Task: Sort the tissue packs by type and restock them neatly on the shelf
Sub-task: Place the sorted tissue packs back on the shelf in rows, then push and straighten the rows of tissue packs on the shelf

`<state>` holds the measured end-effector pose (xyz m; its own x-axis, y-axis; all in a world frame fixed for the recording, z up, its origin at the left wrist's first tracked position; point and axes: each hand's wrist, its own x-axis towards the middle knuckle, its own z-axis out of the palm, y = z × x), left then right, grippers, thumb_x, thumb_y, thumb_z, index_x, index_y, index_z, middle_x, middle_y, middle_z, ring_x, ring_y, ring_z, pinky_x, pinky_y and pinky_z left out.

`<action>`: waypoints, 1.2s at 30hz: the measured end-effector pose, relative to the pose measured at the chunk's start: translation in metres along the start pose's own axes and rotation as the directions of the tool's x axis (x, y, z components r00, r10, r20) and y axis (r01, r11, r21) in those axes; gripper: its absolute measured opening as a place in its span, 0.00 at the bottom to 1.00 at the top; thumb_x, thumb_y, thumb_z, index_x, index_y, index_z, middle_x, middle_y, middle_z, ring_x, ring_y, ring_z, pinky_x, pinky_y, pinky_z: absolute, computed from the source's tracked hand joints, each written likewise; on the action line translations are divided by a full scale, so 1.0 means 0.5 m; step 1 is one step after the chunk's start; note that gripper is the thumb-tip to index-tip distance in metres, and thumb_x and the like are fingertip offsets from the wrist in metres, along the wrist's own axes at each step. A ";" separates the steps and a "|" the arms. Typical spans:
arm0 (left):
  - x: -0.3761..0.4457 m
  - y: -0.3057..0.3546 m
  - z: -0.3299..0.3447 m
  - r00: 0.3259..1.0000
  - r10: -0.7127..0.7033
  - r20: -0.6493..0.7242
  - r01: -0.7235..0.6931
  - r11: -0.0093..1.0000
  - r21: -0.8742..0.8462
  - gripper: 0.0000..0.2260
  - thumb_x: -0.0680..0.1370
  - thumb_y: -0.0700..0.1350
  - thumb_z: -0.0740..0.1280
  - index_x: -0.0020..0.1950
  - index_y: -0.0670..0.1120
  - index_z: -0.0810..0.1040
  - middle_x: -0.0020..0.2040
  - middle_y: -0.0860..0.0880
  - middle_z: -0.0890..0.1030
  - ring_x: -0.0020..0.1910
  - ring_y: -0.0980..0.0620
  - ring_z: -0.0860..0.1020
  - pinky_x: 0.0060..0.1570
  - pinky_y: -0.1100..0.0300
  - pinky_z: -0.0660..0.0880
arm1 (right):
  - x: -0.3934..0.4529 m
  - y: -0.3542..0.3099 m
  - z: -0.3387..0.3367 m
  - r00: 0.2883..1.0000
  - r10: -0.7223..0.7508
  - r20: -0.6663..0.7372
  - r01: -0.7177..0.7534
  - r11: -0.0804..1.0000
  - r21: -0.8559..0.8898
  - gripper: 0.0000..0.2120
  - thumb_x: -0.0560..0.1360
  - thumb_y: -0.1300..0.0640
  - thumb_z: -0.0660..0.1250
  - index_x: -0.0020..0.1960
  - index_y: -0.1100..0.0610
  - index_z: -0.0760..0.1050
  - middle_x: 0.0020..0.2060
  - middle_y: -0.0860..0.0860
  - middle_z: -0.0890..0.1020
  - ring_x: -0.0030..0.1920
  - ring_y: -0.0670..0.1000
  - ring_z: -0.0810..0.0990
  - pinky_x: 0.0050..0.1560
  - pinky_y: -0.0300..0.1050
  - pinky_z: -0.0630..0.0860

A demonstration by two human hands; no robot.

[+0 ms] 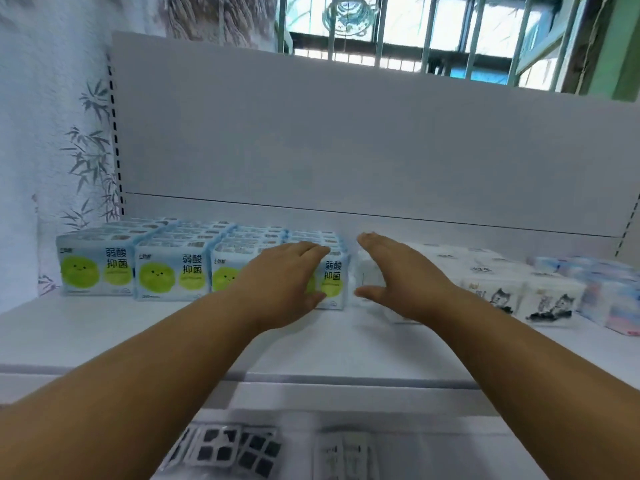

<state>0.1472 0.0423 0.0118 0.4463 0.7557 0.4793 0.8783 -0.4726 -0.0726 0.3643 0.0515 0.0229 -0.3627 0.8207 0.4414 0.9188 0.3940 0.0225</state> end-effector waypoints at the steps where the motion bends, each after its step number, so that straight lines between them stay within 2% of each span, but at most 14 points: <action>1: 0.008 0.019 0.004 1.000 0.003 0.006 -0.003 1.000 -0.022 0.32 0.78 0.58 0.65 0.79 0.52 0.57 0.78 0.52 0.62 0.75 0.50 0.63 0.73 0.54 0.60 | -0.003 0.015 -0.003 1.000 0.009 0.002 -0.009 1.000 0.010 0.42 0.76 0.44 0.69 0.80 0.50 0.49 0.79 0.46 0.54 0.78 0.46 0.53 0.75 0.40 0.51; 7: 0.077 0.100 0.026 0.999 0.054 0.003 -0.053 0.994 -0.094 0.29 0.80 0.53 0.64 0.79 0.52 0.58 0.78 0.52 0.62 0.75 0.51 0.62 0.73 0.56 0.59 | -0.008 0.095 0.002 0.998 0.069 0.001 -0.069 0.996 0.052 0.38 0.76 0.44 0.68 0.80 0.50 0.54 0.78 0.46 0.59 0.77 0.47 0.58 0.74 0.41 0.55; 11: 0.126 0.141 0.049 1.000 -0.017 -0.006 0.014 0.925 -0.380 0.27 0.80 0.50 0.64 0.78 0.52 0.60 0.76 0.53 0.65 0.73 0.54 0.64 0.66 0.65 0.58 | -0.014 0.125 0.018 0.992 0.121 -0.021 -0.118 0.987 0.110 0.35 0.77 0.42 0.66 0.78 0.51 0.57 0.77 0.47 0.63 0.75 0.48 0.62 0.73 0.42 0.58; 15: 0.164 0.208 0.082 0.960 -0.246 0.132 0.261 0.621 -0.739 0.25 0.83 0.53 0.59 0.79 0.53 0.59 0.78 0.51 0.60 0.75 0.50 0.63 0.73 0.56 0.59 | -0.033 0.151 0.016 0.988 0.147 -0.048 -0.137 0.975 0.173 0.32 0.78 0.42 0.64 0.78 0.51 0.60 0.76 0.47 0.65 0.74 0.47 0.63 0.69 0.37 0.58; 18: 0.196 0.237 0.111 0.876 -0.449 0.176 0.386 0.432 -0.815 0.26 0.83 0.58 0.55 0.79 0.50 0.57 0.79 0.49 0.58 0.75 0.46 0.63 0.72 0.48 0.62 | -0.043 0.199 0.003 0.981 0.184 -0.060 -0.166 0.958 0.235 0.27 0.81 0.45 0.61 0.77 0.51 0.61 0.76 0.47 0.65 0.75 0.47 0.62 0.68 0.36 0.56; 22: 0.237 0.253 0.122 0.747 -0.614 0.256 0.489 0.246 -0.837 0.28 0.83 0.60 0.54 0.80 0.52 0.53 0.80 0.47 0.56 0.74 0.43 0.63 0.72 0.46 0.62 | -0.048 0.332 -0.036 0.947 0.321 -0.028 -0.308 0.926 0.218 0.25 0.82 0.45 0.57 0.77 0.51 0.62 0.76 0.49 0.65 0.74 0.51 0.65 0.72 0.45 0.60; 23: 0.245 0.253 0.125 0.726 -0.632 0.271 0.493 0.203 -0.846 0.28 0.83 0.59 0.55 0.80 0.53 0.53 0.80 0.48 0.56 0.72 0.45 0.66 0.70 0.50 0.67 | -0.048 0.371 -0.046 0.929 0.370 -0.028 -0.356 0.909 0.214 0.25 0.83 0.46 0.57 0.77 0.52 0.62 0.76 0.50 0.65 0.73 0.52 0.65 0.71 0.45 0.60; 25: 0.262 0.259 0.132 0.705 -0.642 0.302 0.486 0.126 -0.865 0.27 0.82 0.58 0.57 0.80 0.54 0.56 0.79 0.49 0.59 0.57 0.52 0.73 0.53 0.59 0.78 | -0.051 0.443 -0.059 0.895 0.446 -0.008 -0.436 0.879 0.192 0.25 0.83 0.46 0.56 0.77 0.54 0.62 0.76 0.52 0.64 0.75 0.53 0.63 0.72 0.45 0.59; 26: 0.269 0.262 0.134 0.701 -0.632 0.330 0.476 0.071 -0.877 0.27 0.81 0.59 0.59 0.78 0.53 0.59 0.77 0.48 0.63 0.55 0.51 0.75 0.49 0.58 0.79 | -0.051 0.472 -0.059 0.887 0.462 0.023 -0.459 0.872 0.169 0.26 0.83 0.46 0.56 0.78 0.55 0.61 0.77 0.52 0.63 0.76 0.53 0.61 0.72 0.45 0.58; 28: 0.280 0.272 0.142 0.712 -0.616 0.337 0.462 0.051 -0.885 0.25 0.82 0.58 0.58 0.75 0.46 0.65 0.72 0.44 0.71 0.64 0.41 0.75 0.56 0.51 0.75 | -0.051 0.512 -0.049 0.883 0.457 0.109 -0.469 0.872 0.144 0.27 0.83 0.45 0.55 0.79 0.55 0.58 0.78 0.53 0.61 0.77 0.53 0.59 0.73 0.45 0.57; 31: 0.284 0.286 0.158 0.706 -0.630 0.323 0.466 0.070 -0.882 0.22 0.84 0.54 0.57 0.75 0.46 0.66 0.72 0.44 0.70 0.67 0.43 0.73 0.56 0.54 0.73 | -0.049 0.528 -0.026 0.895 0.400 0.198 -0.434 0.882 0.182 0.27 0.83 0.46 0.55 0.78 0.56 0.59 0.77 0.53 0.62 0.76 0.54 0.61 0.72 0.44 0.59; 33: 0.283 0.287 0.154 0.683 -0.615 0.394 0.480 -0.029 -0.877 0.21 0.82 0.55 0.61 0.73 0.50 0.68 0.69 0.44 0.75 0.56 0.47 0.80 0.47 0.58 0.80 | -0.042 0.534 -0.019 0.904 0.369 0.218 -0.410 0.890 0.197 0.25 0.83 0.46 0.55 0.77 0.57 0.61 0.75 0.54 0.65 0.74 0.55 0.64 0.69 0.44 0.62; 35: 0.285 0.284 0.146 0.618 -0.609 0.498 0.485 -0.204 -0.851 0.17 0.80 0.55 0.65 0.66 0.49 0.74 0.53 0.41 0.84 0.43 0.44 0.85 0.42 0.50 0.82 | -0.033 0.543 -0.031 0.909 0.349 0.228 -0.400 0.884 0.240 0.24 0.83 0.47 0.56 0.75 0.58 0.64 0.74 0.55 0.68 0.71 0.55 0.68 0.65 0.45 0.65; 36: 0.289 0.274 0.149 0.599 -0.621 0.505 0.483 -0.223 -0.847 0.16 0.79 0.55 0.66 0.62 0.47 0.76 0.46 0.42 0.85 0.38 0.44 0.85 0.38 0.51 0.82 | -0.027 0.555 -0.041 0.907 0.348 0.236 -0.404 0.878 0.258 0.24 0.83 0.46 0.56 0.75 0.58 0.64 0.74 0.55 0.68 0.71 0.55 0.68 0.65 0.45 0.65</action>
<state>0.3448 0.1204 0.0061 -0.1913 0.9754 -0.1097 -0.1262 0.0864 0.9882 0.6274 0.1415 0.0415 -0.0460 0.9795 0.1963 0.9130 0.1210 -0.3895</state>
